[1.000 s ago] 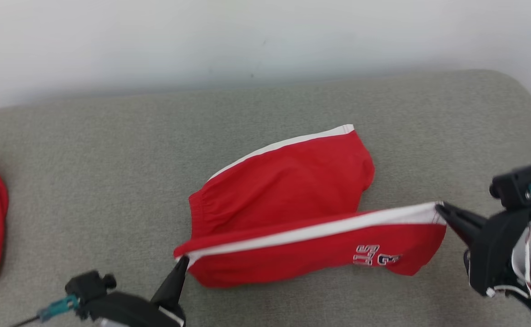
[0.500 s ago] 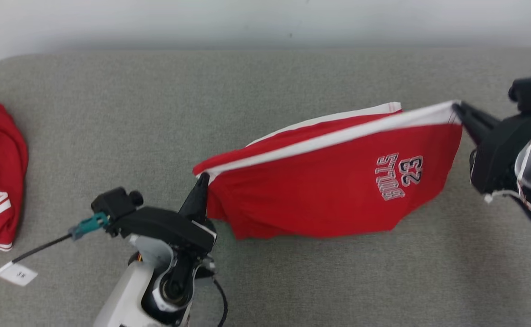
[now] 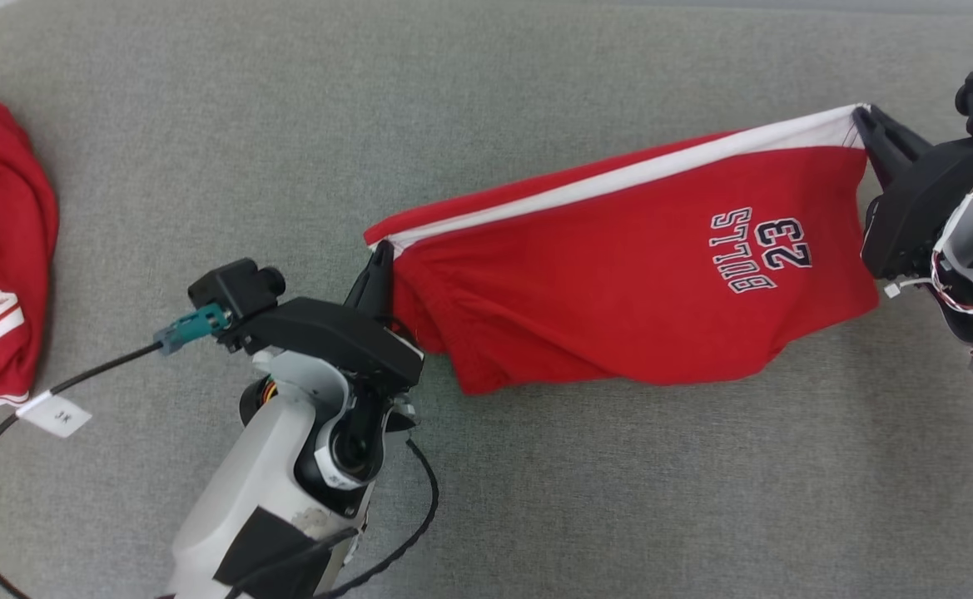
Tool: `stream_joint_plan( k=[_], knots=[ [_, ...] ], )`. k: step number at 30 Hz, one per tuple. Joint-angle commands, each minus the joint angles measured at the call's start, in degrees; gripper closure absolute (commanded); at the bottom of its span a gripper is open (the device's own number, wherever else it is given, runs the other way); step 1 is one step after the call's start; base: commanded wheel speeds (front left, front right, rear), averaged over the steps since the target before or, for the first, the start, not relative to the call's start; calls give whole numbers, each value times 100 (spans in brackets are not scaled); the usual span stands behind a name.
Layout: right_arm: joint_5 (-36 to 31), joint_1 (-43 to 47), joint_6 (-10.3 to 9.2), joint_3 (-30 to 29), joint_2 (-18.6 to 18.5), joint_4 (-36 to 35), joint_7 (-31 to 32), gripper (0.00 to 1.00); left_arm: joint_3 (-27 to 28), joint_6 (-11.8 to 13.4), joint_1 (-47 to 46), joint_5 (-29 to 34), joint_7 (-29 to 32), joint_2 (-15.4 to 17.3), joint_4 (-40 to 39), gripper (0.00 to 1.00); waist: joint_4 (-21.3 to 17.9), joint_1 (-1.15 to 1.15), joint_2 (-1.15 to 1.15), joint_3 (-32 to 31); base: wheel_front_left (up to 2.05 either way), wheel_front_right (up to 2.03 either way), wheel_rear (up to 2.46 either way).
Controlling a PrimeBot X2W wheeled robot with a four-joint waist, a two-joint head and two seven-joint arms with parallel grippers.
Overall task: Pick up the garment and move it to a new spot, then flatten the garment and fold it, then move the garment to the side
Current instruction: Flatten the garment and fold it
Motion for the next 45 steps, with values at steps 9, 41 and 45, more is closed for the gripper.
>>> stream_joint_plan(
  k=[9,41,45],
  knots=[
    [-12,-394,-15,65,270,690,-662,0,-210,-268,-261,128,-297,-43,352,0,40,-2,-1,7,0,0,0],
    [716,250,-15,-1300,558,2049,1094,0,559,-410,3155,4368,-1208,660,-1869,0,405,-2,-1,-716,0,0,0],
    [435,133,-15,-1529,601,2371,1211,0,638,-543,3306,4592,-1208,589,-1936,0,560,-2,-1,-641,0,0,0]
  ],
)
